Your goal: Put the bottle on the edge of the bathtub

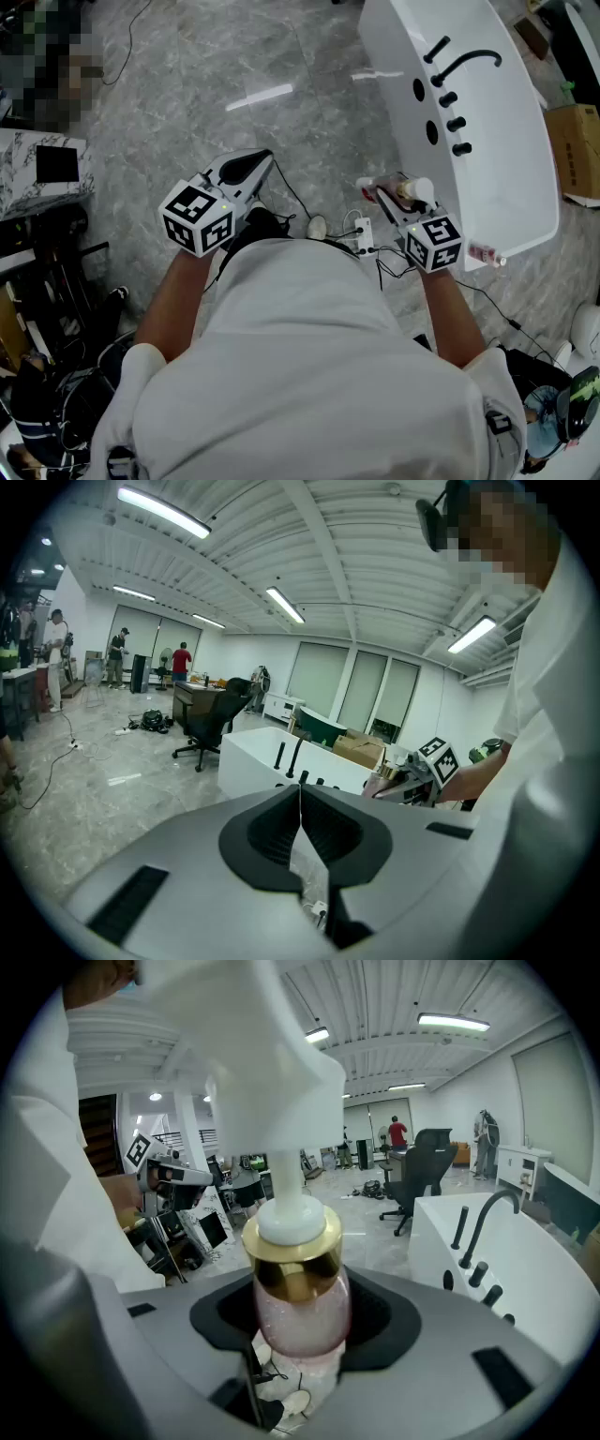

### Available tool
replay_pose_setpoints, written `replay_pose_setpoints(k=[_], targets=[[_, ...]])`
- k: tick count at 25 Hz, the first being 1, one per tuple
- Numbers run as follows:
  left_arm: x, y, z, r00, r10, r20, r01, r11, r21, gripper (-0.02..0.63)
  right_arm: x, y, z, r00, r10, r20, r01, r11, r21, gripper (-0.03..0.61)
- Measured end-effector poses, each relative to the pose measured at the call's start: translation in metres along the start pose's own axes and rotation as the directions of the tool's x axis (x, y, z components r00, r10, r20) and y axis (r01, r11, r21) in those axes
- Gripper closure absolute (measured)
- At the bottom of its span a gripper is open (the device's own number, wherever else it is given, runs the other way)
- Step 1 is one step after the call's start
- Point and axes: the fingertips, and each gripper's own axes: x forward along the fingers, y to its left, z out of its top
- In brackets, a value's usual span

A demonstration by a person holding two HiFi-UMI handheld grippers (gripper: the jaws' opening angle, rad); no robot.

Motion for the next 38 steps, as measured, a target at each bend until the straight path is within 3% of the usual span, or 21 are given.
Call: replay_pose_setpoints(k=[8, 15, 19, 28, 33, 38], targets=[[0.026, -0.008, 0.011, 0.999, -0.048, -0.026, 0.048, 0.999, 0.019, 0.595, -0.002, -0.024, 0.009, 0.999, -0.041, 0.030, 0.040, 0.999, 0.036, 0.354], [0.061, 0.021, 0.019, 0.994, -0.105, -0.027, 0.105, 0.994, -0.010, 0.595, 0.038, -0.056, 0.031, 0.998, -0.060, 0.018, 0.058, 0.993, 0.101, 0.353], [0.100, 0.056, 0.032, 0.987, -0.160, -0.035, 0.159, 0.987, -0.012, 0.595, 0.073, -0.082, 0.060, 0.996, -0.090, 0.013, 0.089, 0.990, 0.107, 0.353], [0.155, 0.174, 0.108, 0.966, -0.252, -0.049, 0.255, 0.966, 0.052, 0.595, 0.180, -0.159, 0.164, 0.981, -0.193, -0.007, 0.192, 0.970, 0.149, 0.354], [0.183, 0.230, 0.132, 0.960, -0.271, -0.067, 0.276, 0.957, 0.088, 0.595, 0.225, -0.218, 0.218, 0.968, -0.249, 0.012, 0.244, 0.956, 0.162, 0.354], [0.206, 0.266, 0.155, 0.965, -0.260, -0.043, 0.262, 0.964, 0.050, 0.595, 0.269, -0.276, 0.256, 0.961, -0.276, 0.007, 0.270, 0.947, 0.175, 0.354]])
